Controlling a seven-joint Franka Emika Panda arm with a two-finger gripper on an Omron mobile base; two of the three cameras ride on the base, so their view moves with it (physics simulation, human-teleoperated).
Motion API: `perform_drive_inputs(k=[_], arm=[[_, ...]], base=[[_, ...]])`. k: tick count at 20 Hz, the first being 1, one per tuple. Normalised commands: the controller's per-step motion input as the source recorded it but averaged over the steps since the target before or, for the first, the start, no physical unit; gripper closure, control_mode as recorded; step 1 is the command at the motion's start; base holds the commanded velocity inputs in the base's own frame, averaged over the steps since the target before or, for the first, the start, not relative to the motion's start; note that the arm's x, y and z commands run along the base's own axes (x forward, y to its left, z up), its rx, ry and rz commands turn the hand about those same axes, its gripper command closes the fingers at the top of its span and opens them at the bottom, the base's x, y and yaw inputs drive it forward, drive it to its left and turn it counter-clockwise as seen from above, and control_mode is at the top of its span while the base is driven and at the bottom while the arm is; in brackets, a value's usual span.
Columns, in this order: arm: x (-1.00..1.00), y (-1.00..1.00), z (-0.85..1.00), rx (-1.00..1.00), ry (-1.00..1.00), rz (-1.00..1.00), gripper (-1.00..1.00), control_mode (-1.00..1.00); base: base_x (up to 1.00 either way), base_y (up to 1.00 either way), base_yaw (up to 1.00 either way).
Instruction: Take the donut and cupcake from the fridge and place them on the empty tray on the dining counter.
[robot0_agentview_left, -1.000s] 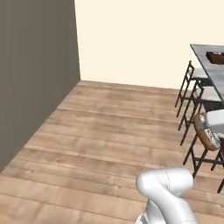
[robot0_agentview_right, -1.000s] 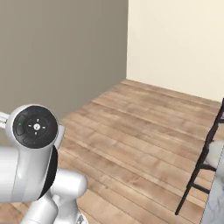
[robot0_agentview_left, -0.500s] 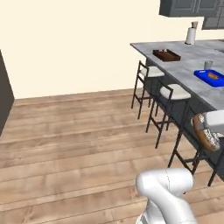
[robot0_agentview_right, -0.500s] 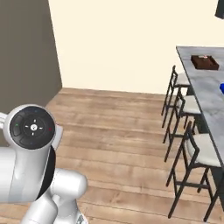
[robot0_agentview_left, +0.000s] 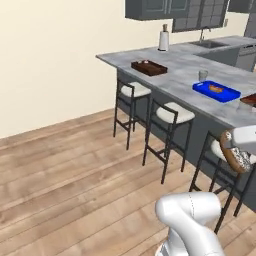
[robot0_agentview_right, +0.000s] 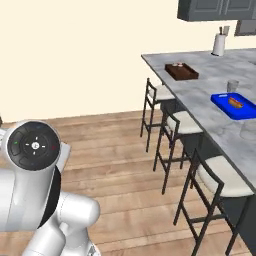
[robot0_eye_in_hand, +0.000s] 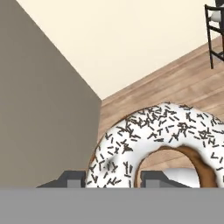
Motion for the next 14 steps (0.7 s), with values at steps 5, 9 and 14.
perform_drive_inputs(k=[5, 9, 14], arm=[[0.00, 0.00, 0.00, 0.00, 0.00, 0.00, 1.00, 1.00], [0.00, 0.00, 0.00, 0.00, 0.00, 0.00, 1.00, 1.00], [0.00, 0.00, 0.00, 0.00, 0.00, 0.00, 1.00, 1.00]], base=[[1.00, 0.67, -0.57], [1.00, 0.62, -0.57], [1.00, 0.76, -0.62]])
